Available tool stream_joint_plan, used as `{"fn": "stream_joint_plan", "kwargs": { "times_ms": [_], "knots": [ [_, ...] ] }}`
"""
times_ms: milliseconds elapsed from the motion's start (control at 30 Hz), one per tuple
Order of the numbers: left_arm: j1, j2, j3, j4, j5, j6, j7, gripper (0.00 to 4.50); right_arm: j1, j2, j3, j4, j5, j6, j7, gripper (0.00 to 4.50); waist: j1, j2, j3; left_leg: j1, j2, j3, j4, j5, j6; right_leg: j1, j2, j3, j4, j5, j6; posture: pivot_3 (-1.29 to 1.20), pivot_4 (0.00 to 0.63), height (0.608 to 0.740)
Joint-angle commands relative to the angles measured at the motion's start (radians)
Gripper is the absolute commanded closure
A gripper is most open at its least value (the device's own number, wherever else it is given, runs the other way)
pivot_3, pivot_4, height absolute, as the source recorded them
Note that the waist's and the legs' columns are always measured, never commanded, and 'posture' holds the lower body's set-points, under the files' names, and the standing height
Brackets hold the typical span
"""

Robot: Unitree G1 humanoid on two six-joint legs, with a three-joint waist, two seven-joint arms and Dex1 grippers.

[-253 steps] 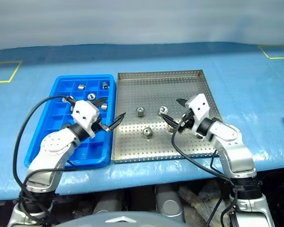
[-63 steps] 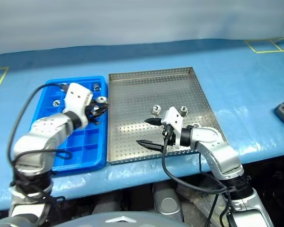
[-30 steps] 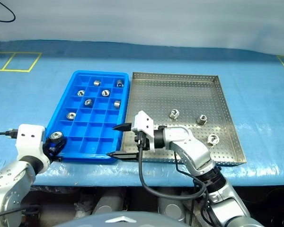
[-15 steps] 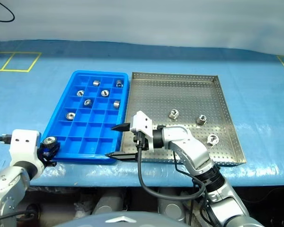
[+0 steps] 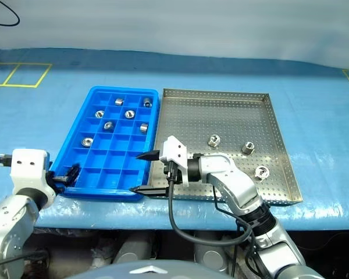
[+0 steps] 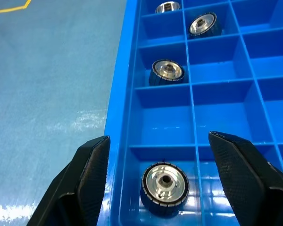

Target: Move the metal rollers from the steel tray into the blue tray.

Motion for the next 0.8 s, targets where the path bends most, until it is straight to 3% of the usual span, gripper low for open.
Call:
{"fn": "stream_joint_plan", "kwargs": {
  "times_ms": [33, 167, 300, 500, 800],
  "knots": [
    [-0.050, -0.003, -0.054, 0.020, -0.050, -0.106, -0.045, 0.86, 0.005, -0.024, -0.062, -0.040, 0.004, -0.018, -0.029, 0.00, -0.004, 0.000, 0.000, 0.000, 0.000, 0.000, 0.000, 0.000, 0.000, 0.000, 0.000, 0.000, 0.000, 0.000, 0.000, -0.02, 0.150, 0.740],
    [-0.189, 0.012, -0.268, 0.202, -0.029, -0.285, -0.093, 0.86, 0.052, -0.116, -0.145, -0.048, -0.086, -0.016, -0.139, 0.00, -0.001, 0.001, 0.000, -0.001, -0.001, 0.001, 0.000, 0.000, 0.000, 0.001, -0.001, -0.002, 0.000, 0.000, 0.000, -0.09, 0.150, 0.740],
    [-0.335, -0.032, -0.439, 0.418, 0.016, -0.470, -0.111, 0.86, 0.123, -0.195, -0.209, -0.089, -0.172, 0.000, -0.246, 0.00, -0.021, 0.001, 0.000, -0.001, -0.001, 0.004, 0.000, 0.000, 0.000, 0.000, -0.001, -0.001, 0.000, 0.000, 0.000, -0.16, 0.150, 0.740],
    [-0.492, -0.062, -0.612, 0.656, 0.031, -0.636, -0.239, 0.86, 0.217, -0.247, -0.283, -0.192, -0.154, 0.026, -0.277, 0.00, -0.083, 0.002, -0.001, -0.003, 0.000, 0.006, -0.001, -0.001, 0.002, -0.003, 0.001, 0.003, -0.001, 0.003, -0.005, -0.27, 0.150, 0.740],
    [-0.602, -0.033, -0.812, 0.865, 0.038, -0.735, -0.523, 0.86, 0.348, -0.272, -0.398, -0.281, -0.165, 0.070, -0.370, 0.00, -0.199, 0.003, -0.001, 0.000, -0.001, 0.016, 0.000, -0.004, 0.006, -0.001, 0.003, 0.014, 0.000, -0.001, 0.006, -0.38, 0.150, 0.740]
  ]
}}
